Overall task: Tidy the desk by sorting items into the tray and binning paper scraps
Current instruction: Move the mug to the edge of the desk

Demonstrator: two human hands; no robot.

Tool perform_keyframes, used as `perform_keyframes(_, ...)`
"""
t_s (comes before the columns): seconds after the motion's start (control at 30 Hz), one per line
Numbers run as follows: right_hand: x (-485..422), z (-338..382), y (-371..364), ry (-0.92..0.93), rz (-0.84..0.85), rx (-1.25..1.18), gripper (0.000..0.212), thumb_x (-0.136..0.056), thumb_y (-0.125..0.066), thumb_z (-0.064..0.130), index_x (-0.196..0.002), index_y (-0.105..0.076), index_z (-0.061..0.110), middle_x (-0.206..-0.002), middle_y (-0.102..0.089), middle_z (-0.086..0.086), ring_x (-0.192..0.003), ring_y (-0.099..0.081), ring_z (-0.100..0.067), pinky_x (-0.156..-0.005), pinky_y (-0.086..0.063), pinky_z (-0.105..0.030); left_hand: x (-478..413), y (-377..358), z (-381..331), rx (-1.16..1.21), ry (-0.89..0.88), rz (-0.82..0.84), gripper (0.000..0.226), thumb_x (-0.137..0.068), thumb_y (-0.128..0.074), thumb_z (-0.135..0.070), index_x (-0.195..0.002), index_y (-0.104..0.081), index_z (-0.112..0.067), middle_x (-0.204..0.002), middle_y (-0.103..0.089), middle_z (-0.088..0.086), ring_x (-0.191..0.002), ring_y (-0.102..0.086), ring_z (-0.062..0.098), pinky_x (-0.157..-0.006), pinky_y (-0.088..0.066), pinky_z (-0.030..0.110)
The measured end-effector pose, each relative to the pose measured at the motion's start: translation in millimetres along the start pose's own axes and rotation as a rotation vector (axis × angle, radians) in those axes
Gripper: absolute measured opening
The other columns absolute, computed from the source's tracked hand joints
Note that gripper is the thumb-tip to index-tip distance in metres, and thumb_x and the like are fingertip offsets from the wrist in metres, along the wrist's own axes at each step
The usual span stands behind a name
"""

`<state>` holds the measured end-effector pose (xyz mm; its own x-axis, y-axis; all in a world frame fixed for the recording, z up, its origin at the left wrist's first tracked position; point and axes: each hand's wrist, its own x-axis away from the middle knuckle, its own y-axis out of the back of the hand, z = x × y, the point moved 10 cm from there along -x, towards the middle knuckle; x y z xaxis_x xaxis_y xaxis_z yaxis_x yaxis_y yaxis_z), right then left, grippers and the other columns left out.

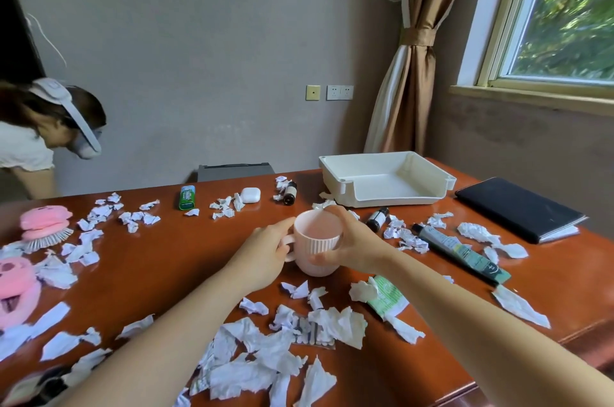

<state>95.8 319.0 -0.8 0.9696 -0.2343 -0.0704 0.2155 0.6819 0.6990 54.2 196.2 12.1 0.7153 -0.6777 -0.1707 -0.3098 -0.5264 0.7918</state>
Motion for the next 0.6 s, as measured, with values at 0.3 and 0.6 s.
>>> perform_keyframes(0.3, -27, 33, -7, -0.044, 0.289, 0.703, 0.093, -0.068, -0.075, 0.053, -0.141, -0.029, 0.018, -0.133, -0.052, -0.005, -0.115, -0.052, -0.026, -0.092, -0.052, -0.036, 9, -3, 0, 0.006, 0.061, -0.058, 0.042, -0.095, -0.047, -0.007, -0.134, -0.049, -0.02, -0.122, -0.064, -0.001, -0.108, -0.061, 0.017, -0.086, -0.053, 0.026)
perform_keyframes(0.6, -27, 59, -11, 0.071, 0.277, 0.794, 0.088, -0.065, -0.075, 0.058, -0.136, -0.039, 0.019, -0.123, -0.057, -0.004, -0.105, -0.057, -0.023, -0.088, -0.055, -0.035, 19, 17, 0, -0.058, 0.06, -0.054, 0.009, -0.091, -0.055, -0.01, -0.095, -0.063, -0.014, -0.083, -0.063, -0.003, -0.073, -0.057, 0.01, -0.058, -0.041, 0.018)
